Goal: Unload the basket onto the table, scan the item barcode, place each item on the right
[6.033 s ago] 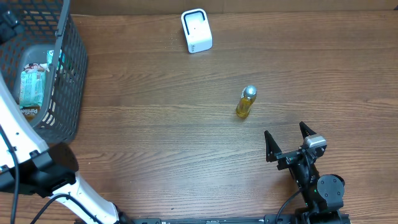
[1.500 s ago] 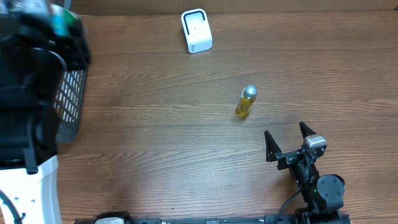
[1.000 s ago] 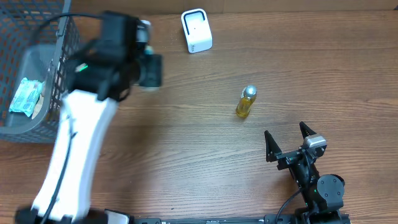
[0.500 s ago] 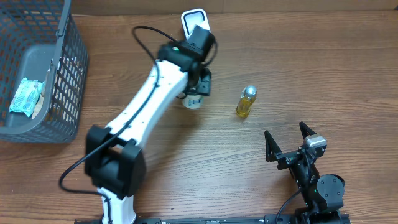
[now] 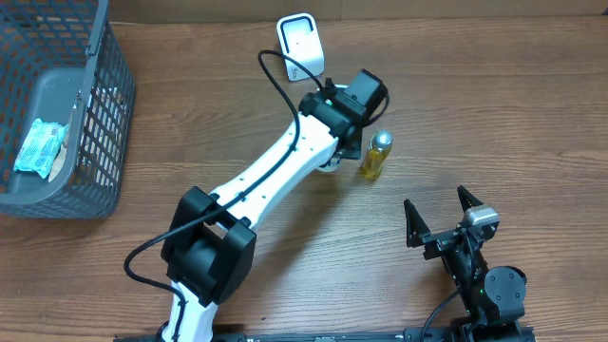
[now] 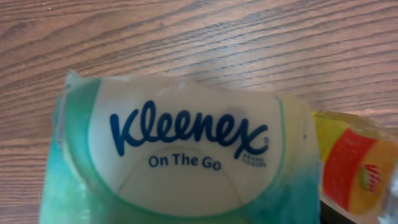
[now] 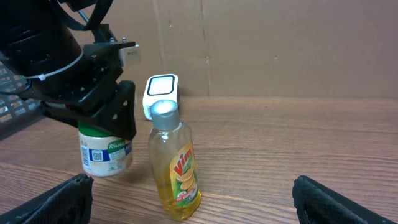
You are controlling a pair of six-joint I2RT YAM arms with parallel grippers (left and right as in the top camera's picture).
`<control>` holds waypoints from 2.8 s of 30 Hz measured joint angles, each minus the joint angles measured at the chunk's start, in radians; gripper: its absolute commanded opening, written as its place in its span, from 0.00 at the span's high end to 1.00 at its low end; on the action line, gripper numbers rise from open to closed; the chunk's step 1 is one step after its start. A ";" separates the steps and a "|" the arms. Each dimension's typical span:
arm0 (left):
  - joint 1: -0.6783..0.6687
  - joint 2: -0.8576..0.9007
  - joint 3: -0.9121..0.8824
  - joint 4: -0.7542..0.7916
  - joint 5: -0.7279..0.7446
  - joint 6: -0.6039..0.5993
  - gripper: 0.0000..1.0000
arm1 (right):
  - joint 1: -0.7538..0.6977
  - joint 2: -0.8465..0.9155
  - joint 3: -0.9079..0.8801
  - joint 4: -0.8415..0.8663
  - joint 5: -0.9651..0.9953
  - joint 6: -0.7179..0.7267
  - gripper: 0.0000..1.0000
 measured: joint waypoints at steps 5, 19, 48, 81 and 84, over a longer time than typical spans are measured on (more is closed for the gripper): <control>-0.016 0.000 -0.026 0.020 -0.015 -0.041 0.58 | 0.000 0.000 0.000 0.000 0.000 0.000 0.00; -0.016 0.000 -0.193 0.125 -0.026 -0.055 0.54 | 0.000 0.000 0.000 0.000 0.000 0.000 0.00; -0.006 0.000 -0.202 0.116 0.013 -0.027 0.09 | 0.000 0.000 0.000 0.000 0.000 0.000 0.00; 0.055 -0.035 -0.119 0.064 0.115 0.085 0.49 | 0.000 0.000 0.000 0.000 0.000 0.000 0.00; 0.055 -0.055 -0.118 0.038 0.123 0.085 0.48 | 0.000 0.000 0.000 0.000 0.000 0.000 0.00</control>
